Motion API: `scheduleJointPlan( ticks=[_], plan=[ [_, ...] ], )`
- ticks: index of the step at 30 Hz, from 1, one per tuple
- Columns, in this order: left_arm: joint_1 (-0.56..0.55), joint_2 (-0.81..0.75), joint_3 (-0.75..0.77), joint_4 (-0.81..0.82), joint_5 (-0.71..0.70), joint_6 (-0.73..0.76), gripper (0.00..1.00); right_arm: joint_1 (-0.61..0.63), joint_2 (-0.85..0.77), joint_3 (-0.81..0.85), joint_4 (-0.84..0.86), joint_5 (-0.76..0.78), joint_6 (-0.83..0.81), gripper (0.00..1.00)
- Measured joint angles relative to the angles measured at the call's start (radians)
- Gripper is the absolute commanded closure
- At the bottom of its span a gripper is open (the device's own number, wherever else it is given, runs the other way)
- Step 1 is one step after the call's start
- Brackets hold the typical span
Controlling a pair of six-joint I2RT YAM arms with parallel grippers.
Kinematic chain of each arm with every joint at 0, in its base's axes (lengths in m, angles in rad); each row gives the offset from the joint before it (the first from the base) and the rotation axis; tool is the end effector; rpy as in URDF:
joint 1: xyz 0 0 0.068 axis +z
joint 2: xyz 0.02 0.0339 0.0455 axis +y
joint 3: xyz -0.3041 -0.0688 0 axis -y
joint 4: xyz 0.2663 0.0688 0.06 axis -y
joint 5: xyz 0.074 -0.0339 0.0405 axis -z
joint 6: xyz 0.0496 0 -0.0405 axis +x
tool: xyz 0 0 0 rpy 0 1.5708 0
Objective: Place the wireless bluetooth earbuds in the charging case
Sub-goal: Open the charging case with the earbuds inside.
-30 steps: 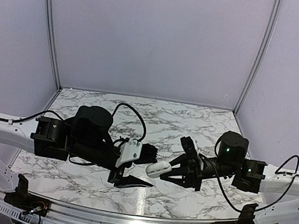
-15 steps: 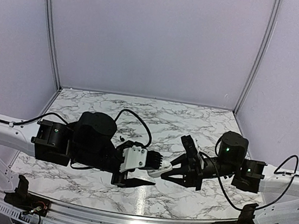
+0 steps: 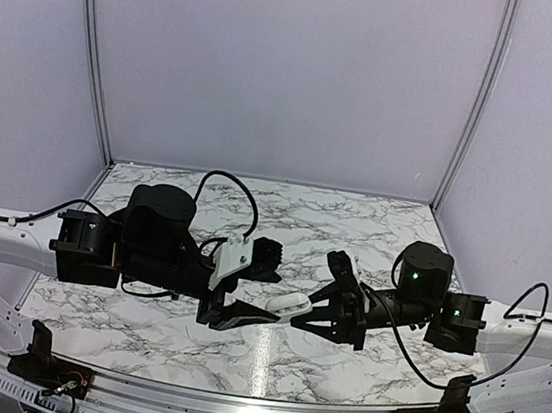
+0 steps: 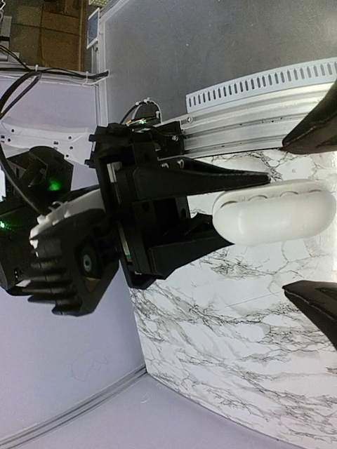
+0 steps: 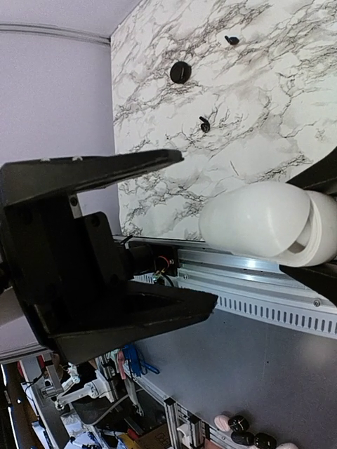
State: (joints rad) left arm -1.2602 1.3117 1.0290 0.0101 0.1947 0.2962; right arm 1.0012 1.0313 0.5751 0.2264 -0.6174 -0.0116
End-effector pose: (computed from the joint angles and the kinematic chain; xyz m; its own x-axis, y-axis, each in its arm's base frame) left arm 0.0925 -0.3197 0.3578 0.2106 0.2809 -0.9363 0.9720 0.0423 0.2313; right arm 0.1056 0.2182 0.2849 -0.1113 -0.1914 -0.9752 -0.9920 -0.0372 0.1206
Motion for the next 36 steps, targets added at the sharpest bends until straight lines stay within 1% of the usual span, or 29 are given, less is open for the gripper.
scheduleJointPlan(
  ticks=[17,36],
  plan=[
    [0.029,0.0,0.0,0.008,-0.043,-0.051,0.37,0.027,0.001,0.014,-0.011,0.017,-0.041,1.0],
    [0.074,-0.01,-0.015,0.018,-0.085,-0.07,0.36,0.029,0.002,0.015,-0.033,0.032,-0.039,1.0]
  ],
)
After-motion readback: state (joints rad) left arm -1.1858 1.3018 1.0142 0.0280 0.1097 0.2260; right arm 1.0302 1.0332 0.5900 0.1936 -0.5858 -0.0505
